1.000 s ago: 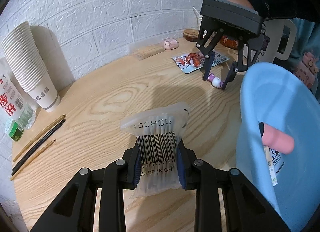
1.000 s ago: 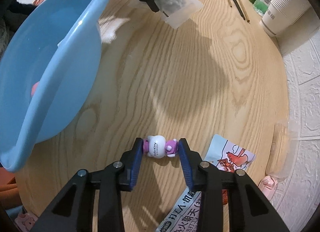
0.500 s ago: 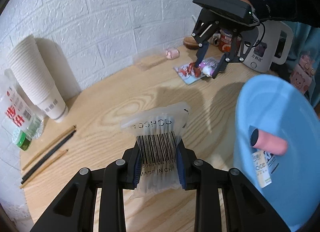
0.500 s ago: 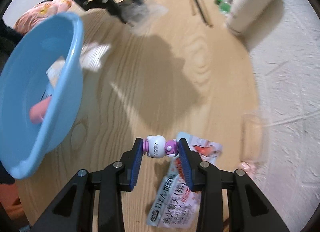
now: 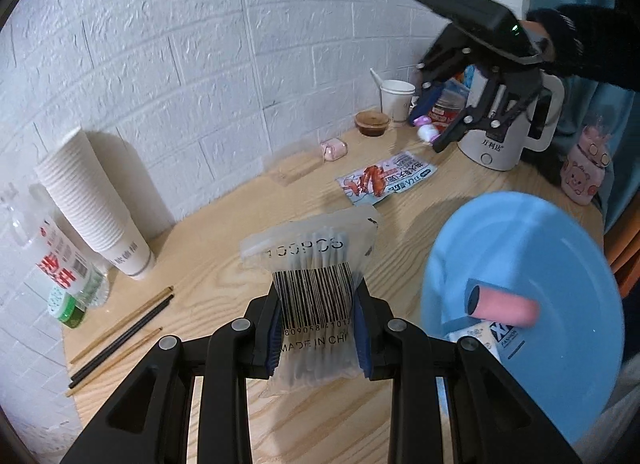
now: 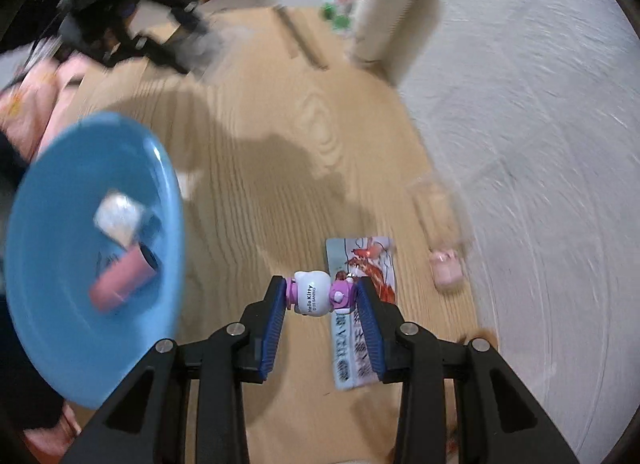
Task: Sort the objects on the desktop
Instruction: 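Carry the cotton swab bag and Hello Kitty figure over the blue basin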
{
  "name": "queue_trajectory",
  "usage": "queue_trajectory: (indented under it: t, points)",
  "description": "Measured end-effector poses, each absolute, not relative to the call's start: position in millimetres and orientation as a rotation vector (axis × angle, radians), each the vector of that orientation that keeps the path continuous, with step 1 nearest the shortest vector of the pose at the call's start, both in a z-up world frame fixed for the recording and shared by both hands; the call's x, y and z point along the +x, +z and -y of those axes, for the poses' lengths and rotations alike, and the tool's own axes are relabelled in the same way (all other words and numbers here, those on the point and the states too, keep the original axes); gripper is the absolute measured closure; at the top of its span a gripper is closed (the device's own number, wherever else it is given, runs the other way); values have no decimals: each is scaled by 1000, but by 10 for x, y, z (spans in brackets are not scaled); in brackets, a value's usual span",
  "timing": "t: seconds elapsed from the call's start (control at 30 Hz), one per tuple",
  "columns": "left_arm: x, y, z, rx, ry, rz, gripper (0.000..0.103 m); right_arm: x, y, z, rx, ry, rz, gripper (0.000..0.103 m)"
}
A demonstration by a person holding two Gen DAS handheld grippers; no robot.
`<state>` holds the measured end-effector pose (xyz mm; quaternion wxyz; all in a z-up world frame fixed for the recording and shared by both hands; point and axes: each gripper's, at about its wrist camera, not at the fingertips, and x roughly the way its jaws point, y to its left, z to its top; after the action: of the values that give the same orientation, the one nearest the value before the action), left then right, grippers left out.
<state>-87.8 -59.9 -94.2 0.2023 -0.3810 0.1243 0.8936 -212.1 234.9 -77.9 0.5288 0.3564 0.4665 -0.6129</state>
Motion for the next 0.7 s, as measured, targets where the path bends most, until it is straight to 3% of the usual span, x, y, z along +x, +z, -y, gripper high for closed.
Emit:
queue_trajectory:
  t: [0.43,0.7]
  points:
    - [-462,-524,327,-968,2392,-419,75,-1117,-250,-3041,1075,-1913,-793,66]
    - [-168,-410,192,-947,2366,-431,75,-458,-307,-3108,1212,-2080,-589,66]
